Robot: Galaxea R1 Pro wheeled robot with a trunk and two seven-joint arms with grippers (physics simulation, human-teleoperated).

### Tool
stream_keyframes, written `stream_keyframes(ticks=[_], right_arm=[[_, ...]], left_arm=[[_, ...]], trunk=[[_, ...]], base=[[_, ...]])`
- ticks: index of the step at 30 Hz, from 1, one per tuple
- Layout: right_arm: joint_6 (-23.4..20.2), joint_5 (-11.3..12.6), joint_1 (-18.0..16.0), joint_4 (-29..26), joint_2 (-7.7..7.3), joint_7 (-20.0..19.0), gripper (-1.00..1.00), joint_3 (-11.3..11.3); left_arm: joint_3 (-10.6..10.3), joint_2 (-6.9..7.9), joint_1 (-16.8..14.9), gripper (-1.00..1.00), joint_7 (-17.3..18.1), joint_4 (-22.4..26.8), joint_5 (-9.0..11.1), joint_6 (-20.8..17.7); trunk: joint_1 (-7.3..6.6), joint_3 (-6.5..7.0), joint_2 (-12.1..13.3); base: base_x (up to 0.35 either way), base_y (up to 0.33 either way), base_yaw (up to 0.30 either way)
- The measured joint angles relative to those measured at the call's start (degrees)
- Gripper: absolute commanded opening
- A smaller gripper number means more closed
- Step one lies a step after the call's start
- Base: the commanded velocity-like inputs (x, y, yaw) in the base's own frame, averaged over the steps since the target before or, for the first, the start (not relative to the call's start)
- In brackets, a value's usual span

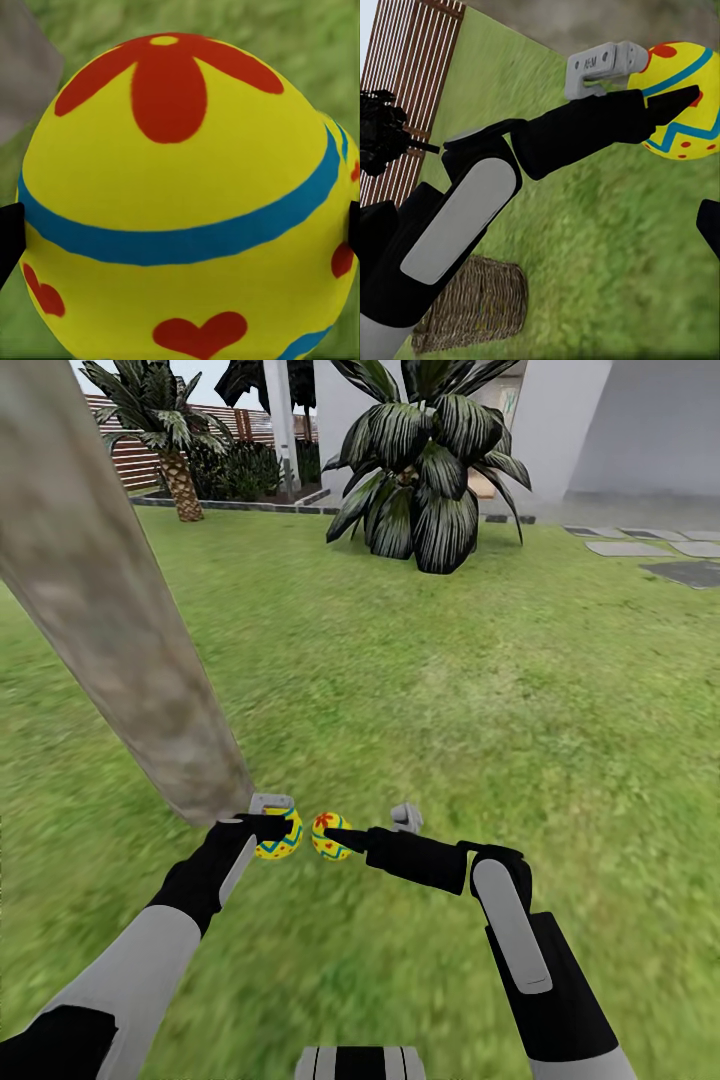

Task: Take the three Easter eggs out of the wicker basket on the lawn in the garden, then place them on the lawn next to a single tree (choose any tree) so that all three eggs are next to the same tree and none are left in the basket.

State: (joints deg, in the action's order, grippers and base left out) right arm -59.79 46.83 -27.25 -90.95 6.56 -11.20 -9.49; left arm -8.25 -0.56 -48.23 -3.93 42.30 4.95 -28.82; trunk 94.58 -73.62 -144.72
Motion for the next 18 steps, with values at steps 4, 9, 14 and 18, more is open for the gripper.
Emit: stream_keyframes(ticks=[4,9,14,18], right_arm=[[0.0,0.0,0.0,0.0,0.0,0.0,1.0,0.0],[0.0,0.0,0.0,0.0,0.0,0.0,1.0,0.0],[0.0,0.0,0.0,0.0,0.0,0.0,1.0,0.0],[0.0,0.0,0.0,0.0,0.0,0.0,1.0,0.0]], left_arm=[[0.0,0.0,0.0,-1.0,0.0,0.0,0.0,-0.1],[-0.1,0.0,0.0,-1.0,0.1,0.0,0.0,-0.2],[-0.1,0.0,0.0,-1.0,0.0,0.1,0.0,0.1],[-0.1,0.0,0.0,-1.0,0.0,0.1,0.1,0.2]], trunk=[[0.01,0.0,0.0],[0.02,0.0,0.0],[0.0,0.0,0.0],[-0.01,0.0,0.0]], base=[[-0.103,0.0,0.0],[-0.209,0.0,0.0],[-0.042,0.0,0.0],[-0.004,0.0,0.0]])
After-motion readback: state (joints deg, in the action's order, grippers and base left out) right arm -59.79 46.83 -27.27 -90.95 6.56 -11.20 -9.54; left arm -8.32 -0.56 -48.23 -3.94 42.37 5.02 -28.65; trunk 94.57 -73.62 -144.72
